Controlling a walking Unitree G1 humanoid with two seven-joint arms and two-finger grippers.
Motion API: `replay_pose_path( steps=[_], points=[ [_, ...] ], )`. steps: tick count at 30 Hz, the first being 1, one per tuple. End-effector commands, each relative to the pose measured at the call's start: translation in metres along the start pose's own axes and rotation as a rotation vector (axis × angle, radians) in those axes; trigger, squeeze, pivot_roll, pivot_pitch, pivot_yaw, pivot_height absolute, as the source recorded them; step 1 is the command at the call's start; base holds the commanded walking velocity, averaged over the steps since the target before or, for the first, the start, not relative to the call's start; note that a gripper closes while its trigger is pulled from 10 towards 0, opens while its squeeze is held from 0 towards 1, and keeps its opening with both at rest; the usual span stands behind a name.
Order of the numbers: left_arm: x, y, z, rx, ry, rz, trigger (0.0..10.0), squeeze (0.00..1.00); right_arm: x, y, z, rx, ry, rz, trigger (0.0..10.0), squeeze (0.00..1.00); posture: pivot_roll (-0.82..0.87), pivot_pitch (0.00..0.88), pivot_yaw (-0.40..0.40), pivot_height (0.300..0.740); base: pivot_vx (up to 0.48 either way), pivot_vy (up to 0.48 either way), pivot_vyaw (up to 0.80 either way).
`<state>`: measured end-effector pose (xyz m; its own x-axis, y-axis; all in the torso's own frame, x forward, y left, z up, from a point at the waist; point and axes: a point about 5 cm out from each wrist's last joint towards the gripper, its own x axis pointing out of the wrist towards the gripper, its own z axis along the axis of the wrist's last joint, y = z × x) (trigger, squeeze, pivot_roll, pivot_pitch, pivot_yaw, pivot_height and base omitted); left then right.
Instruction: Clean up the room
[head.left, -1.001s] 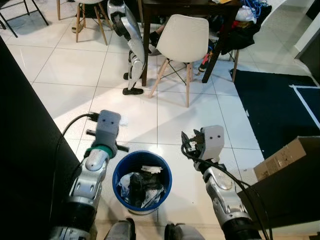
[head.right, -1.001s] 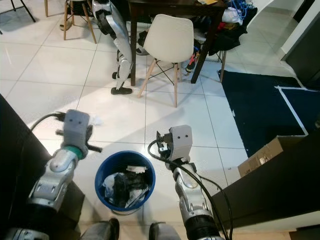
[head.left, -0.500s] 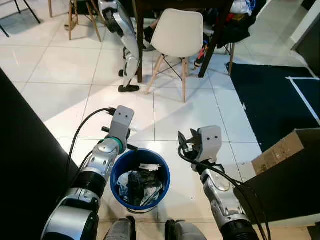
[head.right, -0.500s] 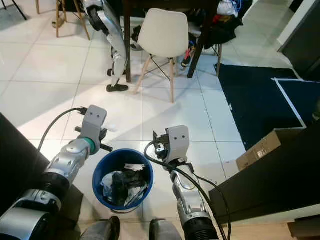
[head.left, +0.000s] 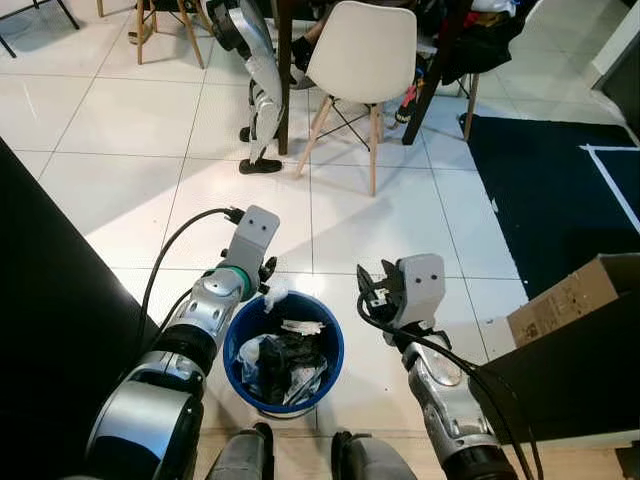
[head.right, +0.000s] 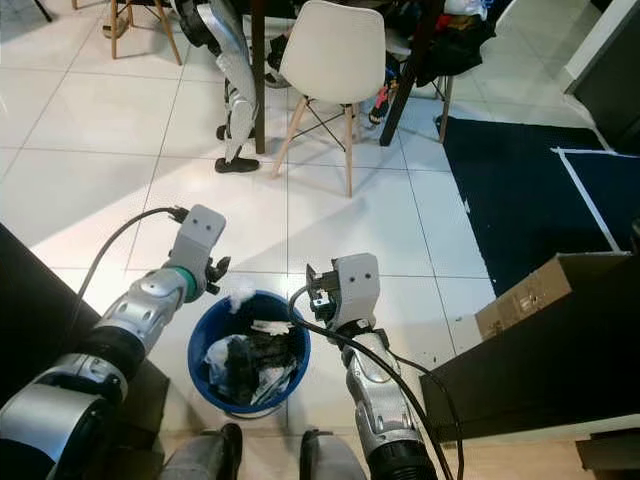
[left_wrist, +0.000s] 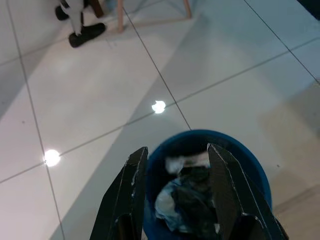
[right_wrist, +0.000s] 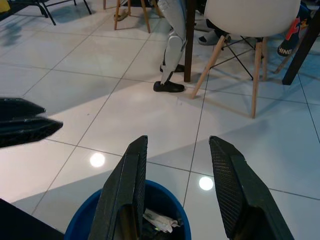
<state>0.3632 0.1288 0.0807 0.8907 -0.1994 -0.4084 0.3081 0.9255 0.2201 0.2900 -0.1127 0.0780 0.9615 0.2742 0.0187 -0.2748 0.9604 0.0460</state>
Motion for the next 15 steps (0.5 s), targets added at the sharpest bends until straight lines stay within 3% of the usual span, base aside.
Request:
replay_pose_path(
  steps=[1, 6, 9, 13, 15],
  points=[
    [-0.002, -0.001, -0.011, -0.018, 0.014, -0.011, 10.0, 0.0, -0.004, -0.001, -0.004, 0.008, 0.02, -0.008, 10.0, 0.0, -0.05, 0.138, -0.003, 0.74, 0.0, 0.0, 0.0],
    [-0.011, 0.001, -0.016, -0.065, -0.06, 0.015, 10.0, 0.0, -0.004, 0.0, -0.004, 0.013, 0.019, -0.01, 10.0, 0.0, -0.05, 0.137, -0.001, 0.74, 0.0, 0.0, 0.0],
    [-0.017, -0.002, -0.016, -0.04, -0.107, 0.022, 10.0, 0.0, -0.005, 0.0, -0.004, 0.013, 0.02, -0.011, 10.0, 0.0, -0.05, 0.136, -0.001, 0.74, 0.0, 0.0, 0.0],
    [-0.039, -0.017, -0.009, 0.016, -0.278, 0.028, 10.0, 0.0, -0.005, 0.0, -0.003, 0.02, 0.009, -0.008, 10.0, 0.0, -0.04, 0.132, -0.001, 0.74, 0.0, 0.0, 0.0],
    [-0.046, -0.022, -0.006, 0.015, -0.317, 0.031, 10.0, 0.0, -0.005, 0.001, -0.001, 0.022, 0.0, -0.007, 10.0, 0.0, -0.04, 0.129, -0.002, 0.74, 0.0, 0.0, 0.0]
  ],
)
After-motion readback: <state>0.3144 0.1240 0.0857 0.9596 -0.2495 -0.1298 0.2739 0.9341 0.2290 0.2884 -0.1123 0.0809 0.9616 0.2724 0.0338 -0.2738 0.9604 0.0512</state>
